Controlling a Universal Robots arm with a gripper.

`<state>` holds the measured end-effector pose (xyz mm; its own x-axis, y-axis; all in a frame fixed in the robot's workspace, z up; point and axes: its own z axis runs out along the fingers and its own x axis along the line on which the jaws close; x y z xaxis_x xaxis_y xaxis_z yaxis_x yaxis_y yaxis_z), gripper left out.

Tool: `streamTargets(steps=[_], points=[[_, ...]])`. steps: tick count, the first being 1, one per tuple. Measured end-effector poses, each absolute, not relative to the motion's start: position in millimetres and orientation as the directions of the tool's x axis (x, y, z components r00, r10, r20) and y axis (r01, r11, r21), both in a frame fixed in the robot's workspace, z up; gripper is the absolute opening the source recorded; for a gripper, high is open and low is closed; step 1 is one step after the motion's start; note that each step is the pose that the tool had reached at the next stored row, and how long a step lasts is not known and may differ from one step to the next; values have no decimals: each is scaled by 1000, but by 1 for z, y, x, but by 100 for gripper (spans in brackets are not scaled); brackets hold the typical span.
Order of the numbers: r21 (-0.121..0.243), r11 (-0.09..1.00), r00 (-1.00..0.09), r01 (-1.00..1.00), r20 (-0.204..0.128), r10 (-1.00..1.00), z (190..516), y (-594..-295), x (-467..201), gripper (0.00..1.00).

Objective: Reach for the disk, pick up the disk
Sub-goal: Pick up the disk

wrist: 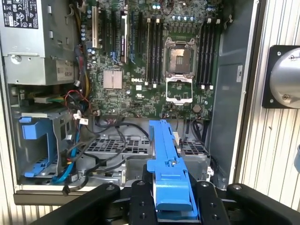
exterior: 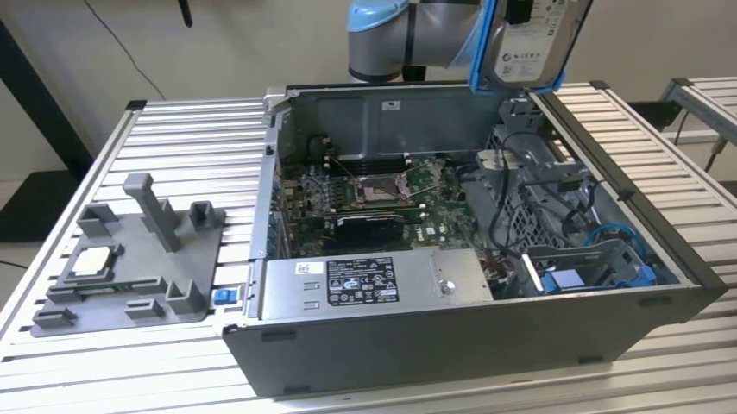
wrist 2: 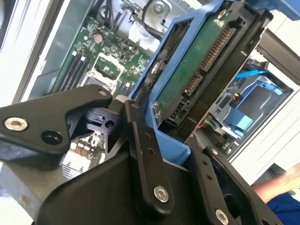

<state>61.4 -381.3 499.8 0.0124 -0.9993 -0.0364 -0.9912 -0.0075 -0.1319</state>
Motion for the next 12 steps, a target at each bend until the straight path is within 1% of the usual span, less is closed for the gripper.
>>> streamTargets(steps=[12], points=[[-131, -8, 12, -991, -36, -999, 500, -398, 61, 0]])
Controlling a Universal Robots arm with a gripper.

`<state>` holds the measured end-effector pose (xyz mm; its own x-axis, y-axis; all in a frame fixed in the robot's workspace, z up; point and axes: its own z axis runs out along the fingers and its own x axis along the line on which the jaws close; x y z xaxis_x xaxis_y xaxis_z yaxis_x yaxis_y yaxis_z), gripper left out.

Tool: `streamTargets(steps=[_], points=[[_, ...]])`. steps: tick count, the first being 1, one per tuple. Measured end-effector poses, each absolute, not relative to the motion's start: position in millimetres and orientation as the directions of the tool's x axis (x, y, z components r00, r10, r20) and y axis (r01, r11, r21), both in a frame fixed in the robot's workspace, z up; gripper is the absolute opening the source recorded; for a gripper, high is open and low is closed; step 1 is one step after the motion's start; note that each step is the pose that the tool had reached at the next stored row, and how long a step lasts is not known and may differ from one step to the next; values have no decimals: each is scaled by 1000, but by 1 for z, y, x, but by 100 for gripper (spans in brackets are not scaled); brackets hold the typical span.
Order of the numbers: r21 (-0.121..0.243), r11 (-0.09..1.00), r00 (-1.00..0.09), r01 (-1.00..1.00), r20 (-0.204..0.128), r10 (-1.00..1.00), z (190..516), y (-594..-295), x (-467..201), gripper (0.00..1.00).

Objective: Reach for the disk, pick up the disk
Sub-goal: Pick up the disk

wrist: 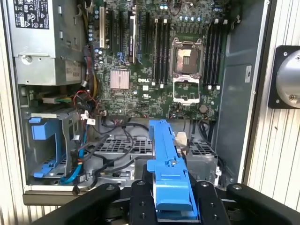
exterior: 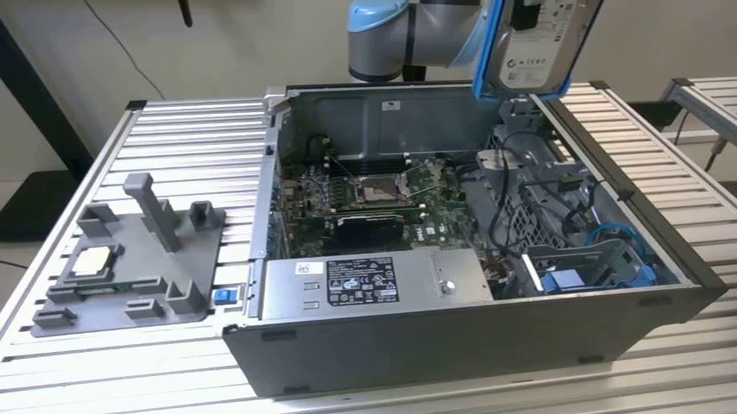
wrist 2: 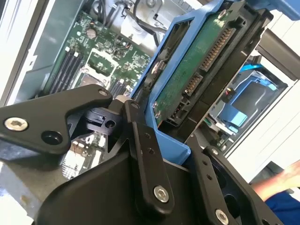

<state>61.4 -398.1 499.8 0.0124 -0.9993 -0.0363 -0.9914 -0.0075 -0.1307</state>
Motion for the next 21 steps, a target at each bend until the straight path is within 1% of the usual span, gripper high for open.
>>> streamTargets(steps=[21], points=[[-130, -7, 12, -992, -36, -999, 500, -425, 61, 0]])
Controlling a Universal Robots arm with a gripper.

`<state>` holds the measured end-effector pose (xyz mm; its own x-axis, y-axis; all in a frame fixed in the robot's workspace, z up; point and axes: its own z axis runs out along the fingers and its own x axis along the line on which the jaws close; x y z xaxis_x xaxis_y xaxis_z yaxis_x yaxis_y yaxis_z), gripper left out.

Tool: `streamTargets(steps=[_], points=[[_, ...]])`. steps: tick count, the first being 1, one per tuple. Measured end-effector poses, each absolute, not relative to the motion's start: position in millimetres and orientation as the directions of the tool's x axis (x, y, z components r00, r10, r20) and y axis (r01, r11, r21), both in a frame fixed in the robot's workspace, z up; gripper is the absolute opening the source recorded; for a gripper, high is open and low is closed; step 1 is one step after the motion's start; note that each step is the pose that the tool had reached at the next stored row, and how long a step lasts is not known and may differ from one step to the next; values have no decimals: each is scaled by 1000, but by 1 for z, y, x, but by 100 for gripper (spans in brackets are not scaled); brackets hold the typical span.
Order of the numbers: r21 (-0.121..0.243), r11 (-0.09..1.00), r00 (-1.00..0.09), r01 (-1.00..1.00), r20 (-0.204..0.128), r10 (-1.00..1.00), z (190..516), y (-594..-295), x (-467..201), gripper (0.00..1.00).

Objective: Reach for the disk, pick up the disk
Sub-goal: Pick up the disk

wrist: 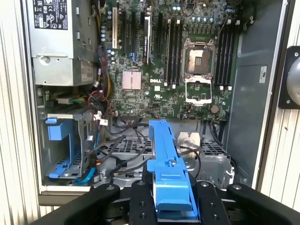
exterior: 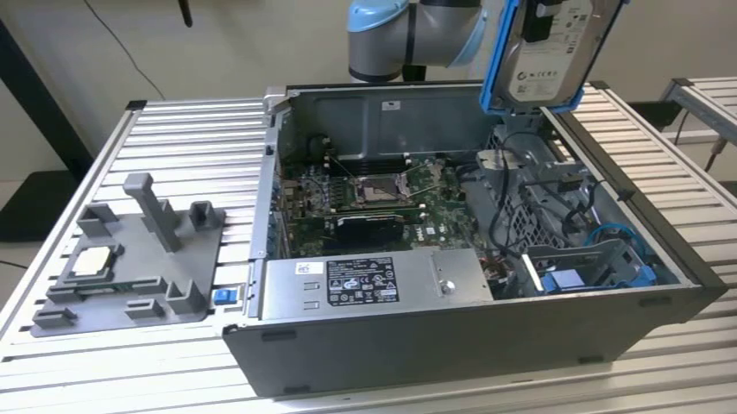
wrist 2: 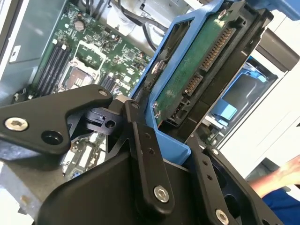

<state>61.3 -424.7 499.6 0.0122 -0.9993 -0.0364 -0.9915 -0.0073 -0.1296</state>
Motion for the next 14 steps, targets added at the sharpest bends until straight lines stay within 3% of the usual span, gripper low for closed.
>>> streamTargets(steps=[14], points=[[-129, -8, 12, -992, -36, -999, 499, -433, 61, 0]])
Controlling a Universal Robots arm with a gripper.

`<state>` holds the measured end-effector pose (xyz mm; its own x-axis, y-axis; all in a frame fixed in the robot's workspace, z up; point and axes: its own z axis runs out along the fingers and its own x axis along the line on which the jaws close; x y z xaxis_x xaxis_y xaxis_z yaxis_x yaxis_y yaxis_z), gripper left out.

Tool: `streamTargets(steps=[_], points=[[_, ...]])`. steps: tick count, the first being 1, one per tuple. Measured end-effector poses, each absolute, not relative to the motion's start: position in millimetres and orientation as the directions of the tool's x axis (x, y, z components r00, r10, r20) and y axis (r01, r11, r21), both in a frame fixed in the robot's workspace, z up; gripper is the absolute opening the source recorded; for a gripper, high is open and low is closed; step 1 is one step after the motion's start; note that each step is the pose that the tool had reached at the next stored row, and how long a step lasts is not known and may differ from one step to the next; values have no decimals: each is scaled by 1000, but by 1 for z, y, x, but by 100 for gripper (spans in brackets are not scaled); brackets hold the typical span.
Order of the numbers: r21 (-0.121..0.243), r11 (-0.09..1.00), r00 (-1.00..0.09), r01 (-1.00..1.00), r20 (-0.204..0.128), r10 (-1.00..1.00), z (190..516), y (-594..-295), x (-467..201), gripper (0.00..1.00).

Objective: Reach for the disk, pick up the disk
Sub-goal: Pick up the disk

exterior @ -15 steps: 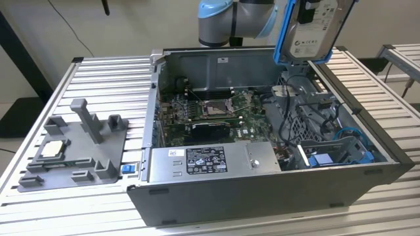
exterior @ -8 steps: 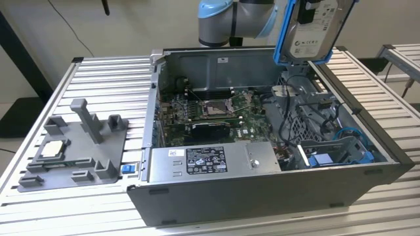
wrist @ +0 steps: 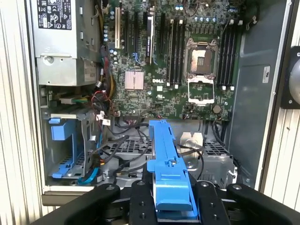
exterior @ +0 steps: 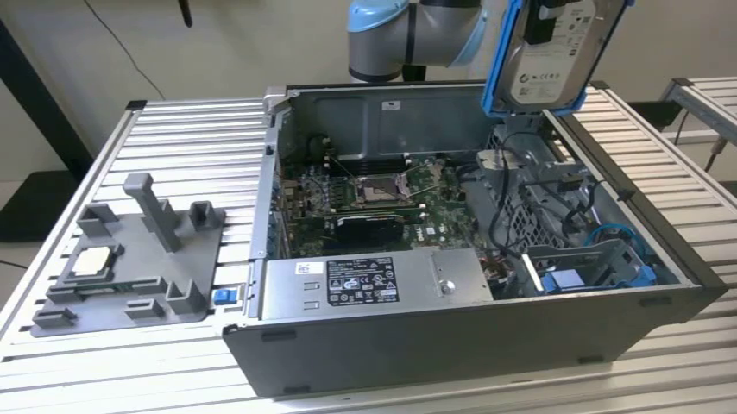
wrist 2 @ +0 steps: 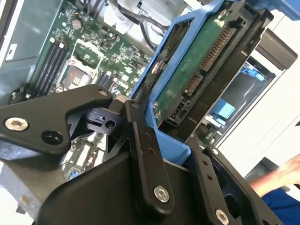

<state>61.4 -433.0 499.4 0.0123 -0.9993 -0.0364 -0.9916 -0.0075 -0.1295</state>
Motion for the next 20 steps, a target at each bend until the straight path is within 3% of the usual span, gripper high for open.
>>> streamTargets(steps=[20], points=[[-129, -7, 12, -992, -36, -999, 499, -471, 61, 0]])
